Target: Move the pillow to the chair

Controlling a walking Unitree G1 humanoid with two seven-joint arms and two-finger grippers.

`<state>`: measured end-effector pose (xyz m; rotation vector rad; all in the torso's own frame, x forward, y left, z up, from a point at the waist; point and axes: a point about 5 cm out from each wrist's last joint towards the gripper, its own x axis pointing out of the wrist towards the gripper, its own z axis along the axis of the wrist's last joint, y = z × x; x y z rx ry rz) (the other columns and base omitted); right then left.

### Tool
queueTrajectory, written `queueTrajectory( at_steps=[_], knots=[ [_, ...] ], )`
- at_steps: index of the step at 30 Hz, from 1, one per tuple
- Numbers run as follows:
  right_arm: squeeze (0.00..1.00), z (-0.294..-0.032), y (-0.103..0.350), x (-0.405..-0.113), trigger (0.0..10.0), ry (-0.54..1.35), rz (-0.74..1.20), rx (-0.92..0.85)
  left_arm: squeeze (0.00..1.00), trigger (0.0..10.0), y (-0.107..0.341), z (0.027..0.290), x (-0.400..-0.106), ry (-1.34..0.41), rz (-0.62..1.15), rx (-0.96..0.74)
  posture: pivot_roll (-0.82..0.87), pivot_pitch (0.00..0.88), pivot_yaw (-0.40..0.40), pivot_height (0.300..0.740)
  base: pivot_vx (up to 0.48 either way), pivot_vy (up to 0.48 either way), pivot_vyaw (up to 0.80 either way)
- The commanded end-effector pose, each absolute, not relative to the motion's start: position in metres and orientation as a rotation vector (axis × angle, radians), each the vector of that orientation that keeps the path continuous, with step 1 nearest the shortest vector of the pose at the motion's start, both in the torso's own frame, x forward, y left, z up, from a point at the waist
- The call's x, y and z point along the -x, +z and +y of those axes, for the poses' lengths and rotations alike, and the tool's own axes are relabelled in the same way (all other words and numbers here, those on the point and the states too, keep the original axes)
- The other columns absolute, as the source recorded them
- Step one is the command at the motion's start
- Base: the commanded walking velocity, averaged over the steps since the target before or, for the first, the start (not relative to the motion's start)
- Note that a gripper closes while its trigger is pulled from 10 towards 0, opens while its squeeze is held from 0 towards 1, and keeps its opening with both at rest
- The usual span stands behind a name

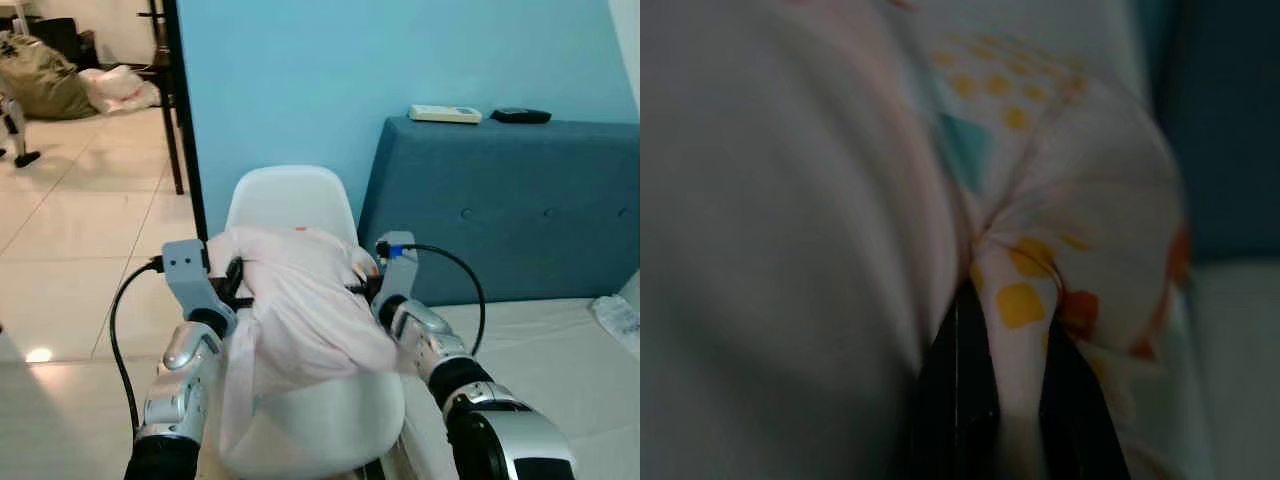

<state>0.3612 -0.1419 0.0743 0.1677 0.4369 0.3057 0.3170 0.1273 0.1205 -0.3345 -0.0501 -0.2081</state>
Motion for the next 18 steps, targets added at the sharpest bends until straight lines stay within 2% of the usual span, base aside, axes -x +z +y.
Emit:
queueTrajectory(
  at_steps=[1, 7, 18],
  knots=[
    [0.0, -0.14, 0.061, -0.354, 10.0, 0.281, 0.521, -0.155, 0.0, 10.0, 0.114, 0.118, -0.316, -0.244, -0.012, 0.318, 0.11, 0.0, -0.075, 0.735, 0.334, 0.0, 0.0],
    [0.0, -0.149, 0.046, -0.345, 10.0, 0.23, 0.643, -0.09, 0.0, 10.0, 0.1, 0.115, -0.311, -0.254, 0.064, 0.338, 0.11, 0.0, -0.07, 0.735, 0.056, 0.0, 0.0],
    [0.0, -0.141, 0.036, -0.337, 10.0, 0.289, 0.726, -0.085, 0.0, 10.0, 0.093, 0.113, -0.309, -0.277, 0.121, 0.323, 0.11, 0.0, -0.061, 0.735, 0.0, 0.0, 0.0]
  ],
)
